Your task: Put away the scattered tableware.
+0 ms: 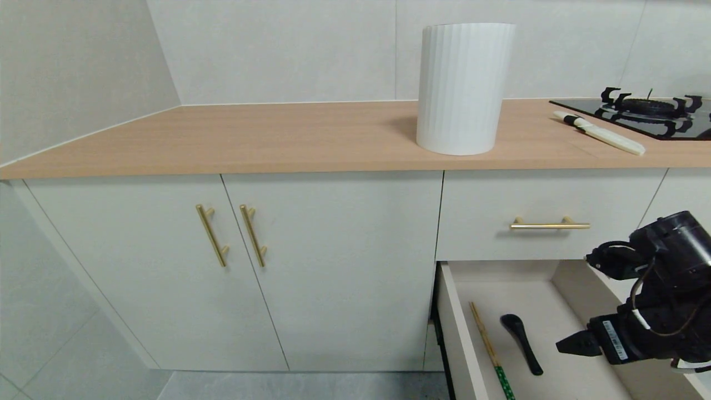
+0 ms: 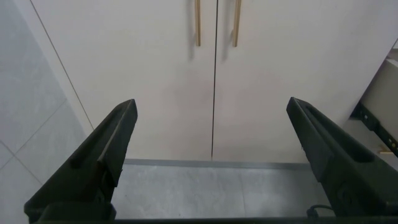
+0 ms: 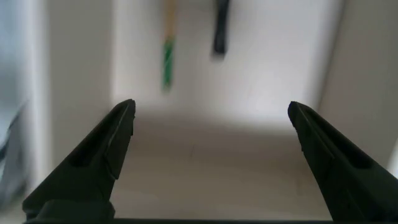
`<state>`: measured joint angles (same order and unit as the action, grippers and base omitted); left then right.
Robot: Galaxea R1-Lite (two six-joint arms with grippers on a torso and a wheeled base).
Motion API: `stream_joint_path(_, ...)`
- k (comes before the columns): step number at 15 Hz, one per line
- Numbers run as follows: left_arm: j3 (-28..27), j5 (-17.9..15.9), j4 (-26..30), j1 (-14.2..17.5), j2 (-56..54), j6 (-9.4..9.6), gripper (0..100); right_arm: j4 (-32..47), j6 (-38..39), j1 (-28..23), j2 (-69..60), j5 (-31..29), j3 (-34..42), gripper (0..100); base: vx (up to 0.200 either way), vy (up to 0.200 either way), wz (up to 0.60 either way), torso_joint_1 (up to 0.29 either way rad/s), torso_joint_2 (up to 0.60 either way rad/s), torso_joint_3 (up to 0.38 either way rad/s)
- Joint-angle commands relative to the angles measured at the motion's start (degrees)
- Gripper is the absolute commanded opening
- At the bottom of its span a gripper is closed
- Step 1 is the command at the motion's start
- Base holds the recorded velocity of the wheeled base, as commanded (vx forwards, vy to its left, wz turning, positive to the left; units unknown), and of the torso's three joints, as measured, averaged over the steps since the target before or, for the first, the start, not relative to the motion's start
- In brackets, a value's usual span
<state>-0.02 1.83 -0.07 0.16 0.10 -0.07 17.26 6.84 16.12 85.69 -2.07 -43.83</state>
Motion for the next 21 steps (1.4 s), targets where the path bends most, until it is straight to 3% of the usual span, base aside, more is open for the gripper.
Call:
stream_joint_path(1, 0.0, 0.0, 0.0, 0.0, 0.0, -0.01, 100, 1.3, 0.0, 1.9, -6.3, 0.1, -1.5, 100, 0.0, 0.0, 0.0, 0.0, 0.0, 0.0)
stream_joint_path(9, 0.0, 0.0, 0.0, 0.0, 0.0, 0.07, 100, 1.8, -0.1, 3.3, -6.6, -0.1, -1.2, 100, 0.0, 0.0, 0.0, 0.0, 0.0, 0.0)
stream_joint_path(15, 0.0, 0.0, 0.0, 0.0, 0.0, -0.01, 100, 4.8, -2.9, 3.6, -7.3, 0.1, -1.1, 100, -0.2, 0.0, 0.0, 0.004, 0.0, 0.002)
stream_joint_path(21, 0.0, 0.0, 0.0, 0.0, 0.0, -0.01, 100, 10.6, -4.6, 7.4, -3.6, 0.1, -0.5, 100, 0.0, 0.0, 0.0, 0.0, 0.0, 0.0)
